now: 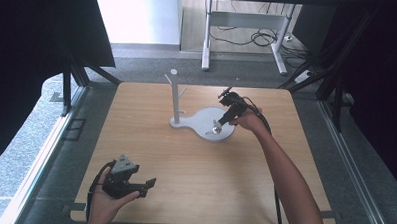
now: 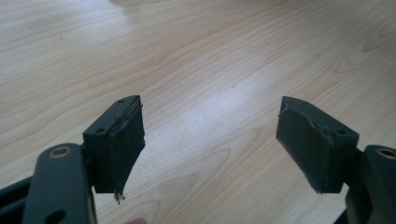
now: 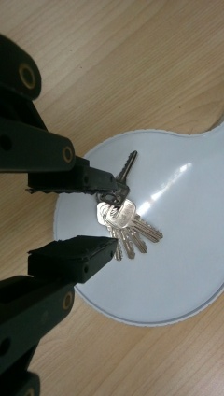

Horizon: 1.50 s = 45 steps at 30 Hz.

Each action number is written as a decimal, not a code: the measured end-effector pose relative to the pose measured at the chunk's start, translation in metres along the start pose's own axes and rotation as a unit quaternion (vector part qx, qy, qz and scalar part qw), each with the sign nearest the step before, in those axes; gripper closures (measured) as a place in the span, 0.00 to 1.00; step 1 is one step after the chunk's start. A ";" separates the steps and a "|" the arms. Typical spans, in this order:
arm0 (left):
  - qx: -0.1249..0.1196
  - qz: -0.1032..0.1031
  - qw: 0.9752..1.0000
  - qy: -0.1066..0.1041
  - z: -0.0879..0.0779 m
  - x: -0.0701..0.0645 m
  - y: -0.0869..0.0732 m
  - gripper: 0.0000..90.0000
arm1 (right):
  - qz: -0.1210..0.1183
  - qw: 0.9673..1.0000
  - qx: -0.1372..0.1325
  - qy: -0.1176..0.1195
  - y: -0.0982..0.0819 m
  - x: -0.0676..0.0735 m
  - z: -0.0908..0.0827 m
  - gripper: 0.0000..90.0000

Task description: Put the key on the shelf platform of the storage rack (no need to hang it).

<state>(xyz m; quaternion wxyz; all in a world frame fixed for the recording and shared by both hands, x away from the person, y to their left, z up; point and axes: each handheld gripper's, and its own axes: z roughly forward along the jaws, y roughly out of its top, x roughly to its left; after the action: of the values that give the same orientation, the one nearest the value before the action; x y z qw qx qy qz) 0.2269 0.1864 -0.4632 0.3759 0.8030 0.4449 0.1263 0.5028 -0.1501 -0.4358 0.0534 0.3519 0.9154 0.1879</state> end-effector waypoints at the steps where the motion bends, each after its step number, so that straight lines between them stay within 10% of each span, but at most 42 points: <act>1: 0.001 0.001 1.000 0.001 0.000 0.000 0.000 0.27 | -0.001 1.000 -0.002 0.000 -0.002 0.000 -0.002 0.72; 13: 0.001 0.008 1.000 0.002 -0.002 -0.004 -0.001 0.26 | -0.007 0.999 -0.039 0.003 -0.026 0.014 -0.030 0.64; 27: 0.011 0.021 1.000 -0.008 0.008 -0.016 0.001 0.27 | -0.005 0.995 -0.102 0.005 -0.095 0.023 -0.070 0.62; 45: 0.022 0.029 0.999 -0.013 0.014 -0.023 0.001 0.26 | 0.020 0.992 -0.126 0.017 -0.184 0.025 -0.062 0.61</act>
<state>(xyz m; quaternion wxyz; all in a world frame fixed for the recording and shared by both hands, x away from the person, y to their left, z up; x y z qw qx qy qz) 0.2223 0.1603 -0.4690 0.3599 0.8254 0.4190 0.1165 0.3552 -0.2779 -0.4473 0.0775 0.3571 0.8782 0.3085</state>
